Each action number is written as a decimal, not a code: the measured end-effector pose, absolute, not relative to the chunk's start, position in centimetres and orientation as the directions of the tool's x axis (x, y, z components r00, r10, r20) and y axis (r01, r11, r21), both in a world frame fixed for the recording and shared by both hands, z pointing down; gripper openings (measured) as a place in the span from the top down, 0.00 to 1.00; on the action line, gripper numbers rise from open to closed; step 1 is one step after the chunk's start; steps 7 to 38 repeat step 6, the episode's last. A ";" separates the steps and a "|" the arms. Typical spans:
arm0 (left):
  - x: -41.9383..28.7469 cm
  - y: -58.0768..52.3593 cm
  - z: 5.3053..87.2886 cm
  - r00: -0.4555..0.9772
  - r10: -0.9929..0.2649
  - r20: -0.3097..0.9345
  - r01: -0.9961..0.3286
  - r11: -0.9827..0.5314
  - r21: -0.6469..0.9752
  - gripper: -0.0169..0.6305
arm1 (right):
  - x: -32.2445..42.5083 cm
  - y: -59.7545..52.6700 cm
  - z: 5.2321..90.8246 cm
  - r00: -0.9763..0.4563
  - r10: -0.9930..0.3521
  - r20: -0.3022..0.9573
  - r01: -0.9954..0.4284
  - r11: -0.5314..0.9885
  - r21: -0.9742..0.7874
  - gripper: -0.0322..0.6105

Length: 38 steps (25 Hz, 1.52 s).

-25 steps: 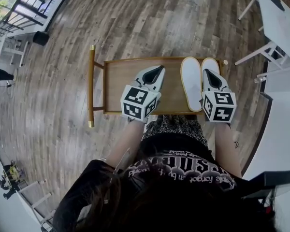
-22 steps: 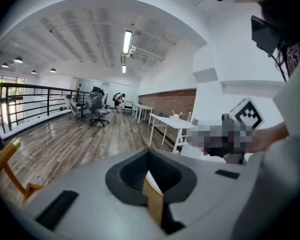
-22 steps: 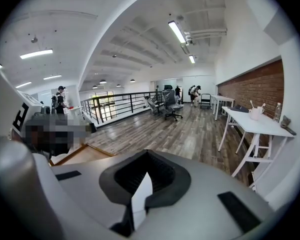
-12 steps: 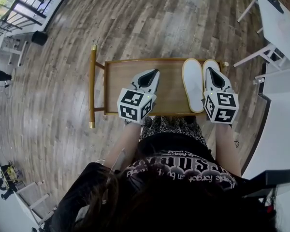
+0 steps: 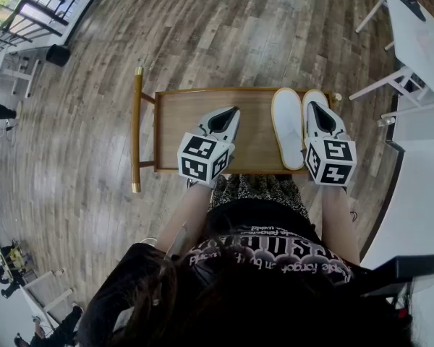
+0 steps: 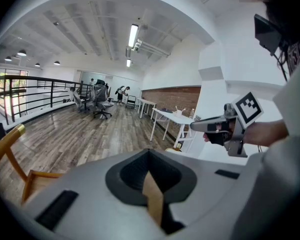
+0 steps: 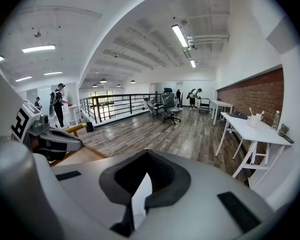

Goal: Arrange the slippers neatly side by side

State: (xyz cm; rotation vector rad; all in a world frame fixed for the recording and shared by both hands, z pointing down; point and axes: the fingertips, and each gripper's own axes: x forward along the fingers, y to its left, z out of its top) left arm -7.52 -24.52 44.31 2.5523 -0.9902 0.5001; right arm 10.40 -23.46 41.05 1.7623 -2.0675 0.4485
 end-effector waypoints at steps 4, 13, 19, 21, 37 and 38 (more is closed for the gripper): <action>-7.0 -24.5 44.6 0.696 -0.562 0.448 -0.691 -0.693 0.205 0.97 | 10.7 -23.4 41.4 -0.138 -0.863 0.486 -0.987 0.161 0.005 0.95; -6.7 -24.5 44.8 0.698 -0.558 0.449 -0.689 -0.695 0.206 0.97 | 11.0 -23.4 41.5 -0.138 -0.864 0.485 -0.987 0.159 0.003 0.95; -6.7 -24.5 44.8 0.698 -0.558 0.449 -0.689 -0.695 0.206 0.97 | 11.0 -23.4 41.5 -0.138 -0.864 0.485 -0.987 0.159 0.003 0.95; -6.7 -24.5 44.8 0.698 -0.558 0.449 -0.689 -0.695 0.206 0.97 | 11.0 -23.4 41.5 -0.138 -0.864 0.485 -0.987 0.159 0.003 0.95; -6.7 -24.5 44.8 0.698 -0.558 0.449 -0.689 -0.695 0.206 0.97 | 11.0 -23.4 41.5 -0.138 -0.864 0.485 -0.987 0.159 0.003 0.95; -6.7 -24.5 44.8 0.698 -0.558 0.449 -0.689 -0.695 0.206 0.97 | 11.0 -23.4 41.5 -0.138 -0.864 0.485 -0.987 0.159 0.003 0.95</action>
